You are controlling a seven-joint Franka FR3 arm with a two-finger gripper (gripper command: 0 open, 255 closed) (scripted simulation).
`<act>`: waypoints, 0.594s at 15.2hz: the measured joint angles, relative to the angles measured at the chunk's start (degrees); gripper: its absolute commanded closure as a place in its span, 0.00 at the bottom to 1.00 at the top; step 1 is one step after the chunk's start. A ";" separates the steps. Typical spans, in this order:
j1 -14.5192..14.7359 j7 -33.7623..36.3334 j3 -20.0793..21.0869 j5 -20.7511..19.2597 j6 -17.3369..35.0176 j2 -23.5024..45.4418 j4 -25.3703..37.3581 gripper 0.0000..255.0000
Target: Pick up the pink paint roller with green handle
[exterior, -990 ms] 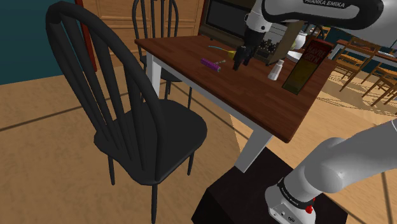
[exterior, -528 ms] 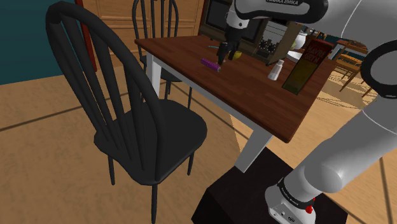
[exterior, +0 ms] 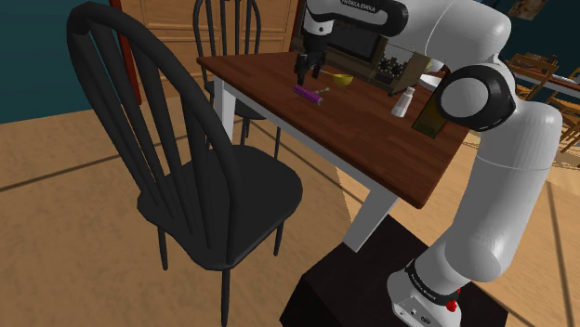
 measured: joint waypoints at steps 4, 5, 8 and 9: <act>0.00 -0.06 -0.07 -0.27 1.34 2.31 0.74 0.00; -0.04 -0.01 -0.07 -0.28 2.13 2.23 -0.13 0.00; -0.12 0.23 -0.07 -0.29 4.48 1.69 -3.03 0.00; -0.12 0.30 -0.06 -0.29 4.98 1.46 -3.77 1.00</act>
